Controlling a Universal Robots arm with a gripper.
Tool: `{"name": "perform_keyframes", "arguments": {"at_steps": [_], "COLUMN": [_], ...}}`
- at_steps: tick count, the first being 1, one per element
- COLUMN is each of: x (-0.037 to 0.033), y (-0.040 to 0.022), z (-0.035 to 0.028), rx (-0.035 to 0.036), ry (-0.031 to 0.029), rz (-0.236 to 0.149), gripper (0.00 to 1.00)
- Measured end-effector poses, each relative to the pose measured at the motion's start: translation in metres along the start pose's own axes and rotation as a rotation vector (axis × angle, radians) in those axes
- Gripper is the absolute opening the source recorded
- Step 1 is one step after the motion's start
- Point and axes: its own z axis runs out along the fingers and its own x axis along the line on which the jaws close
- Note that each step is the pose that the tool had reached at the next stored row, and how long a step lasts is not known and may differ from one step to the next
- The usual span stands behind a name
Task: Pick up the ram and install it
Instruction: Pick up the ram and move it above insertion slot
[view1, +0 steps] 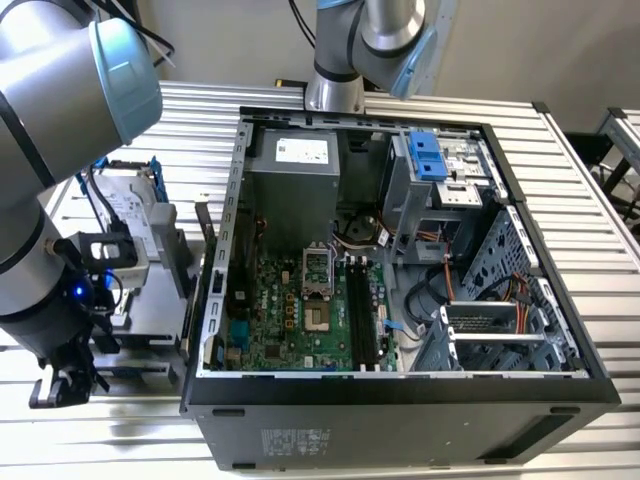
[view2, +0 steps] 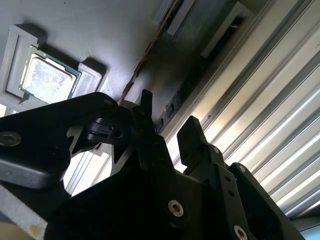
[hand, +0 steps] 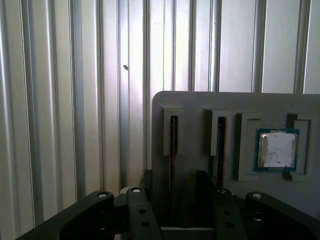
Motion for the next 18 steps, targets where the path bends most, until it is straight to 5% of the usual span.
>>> {"name": "perform_keyframes", "arguments": {"at_steps": [16, 17, 18], "x": [0.0, 0.0, 0.0], "y": [0.0, 0.0, 0.0], "z": [0.0, 0.0, 0.0], "rx": [-0.0003, -0.0003, -0.0002], "ry": [0.0, 0.0001, 0.0], "rz": [-0.006, -0.006, -0.006], "gripper": [1.0, 0.0, 0.0]}}
